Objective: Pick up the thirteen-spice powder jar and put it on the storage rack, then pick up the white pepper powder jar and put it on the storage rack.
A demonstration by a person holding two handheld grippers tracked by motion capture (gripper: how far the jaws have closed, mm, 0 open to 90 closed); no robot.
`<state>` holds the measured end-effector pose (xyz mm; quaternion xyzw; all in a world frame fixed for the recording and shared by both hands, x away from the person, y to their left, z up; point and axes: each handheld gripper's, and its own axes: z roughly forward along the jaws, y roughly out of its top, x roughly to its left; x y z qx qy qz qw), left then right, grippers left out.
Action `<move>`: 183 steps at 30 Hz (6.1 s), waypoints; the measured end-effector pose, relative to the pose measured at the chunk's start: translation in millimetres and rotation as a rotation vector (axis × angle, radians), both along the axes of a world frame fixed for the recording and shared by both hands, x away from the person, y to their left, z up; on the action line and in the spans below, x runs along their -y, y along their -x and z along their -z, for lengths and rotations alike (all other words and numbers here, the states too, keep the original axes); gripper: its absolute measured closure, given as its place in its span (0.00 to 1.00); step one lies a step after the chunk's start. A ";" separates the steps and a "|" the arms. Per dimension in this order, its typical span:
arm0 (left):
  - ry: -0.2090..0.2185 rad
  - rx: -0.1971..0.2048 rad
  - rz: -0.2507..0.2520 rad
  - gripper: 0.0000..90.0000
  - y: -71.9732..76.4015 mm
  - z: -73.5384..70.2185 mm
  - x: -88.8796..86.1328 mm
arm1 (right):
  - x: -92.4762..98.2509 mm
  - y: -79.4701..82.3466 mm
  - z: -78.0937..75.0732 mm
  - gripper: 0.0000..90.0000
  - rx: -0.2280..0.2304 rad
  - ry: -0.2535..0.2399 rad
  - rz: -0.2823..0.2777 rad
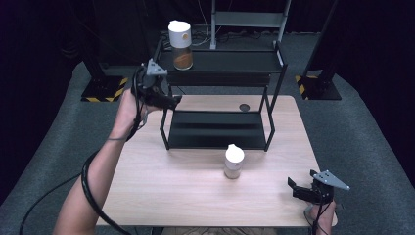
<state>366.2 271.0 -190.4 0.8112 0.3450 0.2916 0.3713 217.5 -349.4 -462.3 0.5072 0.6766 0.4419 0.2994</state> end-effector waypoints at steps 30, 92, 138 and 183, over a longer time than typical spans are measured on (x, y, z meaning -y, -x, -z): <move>0.135 -0.374 -0.176 0.01 30.7 227.8 -27.2 | -1.1 -0.1 -0.4 0.02 -0.001 0.006 0.000; 0.098 -0.256 -0.131 0.01 53.8 247.9 -23.2 | -149.5 -66.2 -25.2 0.00 0.026 0.093 -0.396; 0.098 -0.255 -0.130 0.01 54.1 248.0 -23.2 | -145.7 -90.3 -46.5 0.34 0.065 0.077 -0.412; 0.097 -0.255 -0.129 0.01 54.1 247.9 -23.3 | -119.9 -115.8 -117.7 0.34 0.168 0.076 -0.305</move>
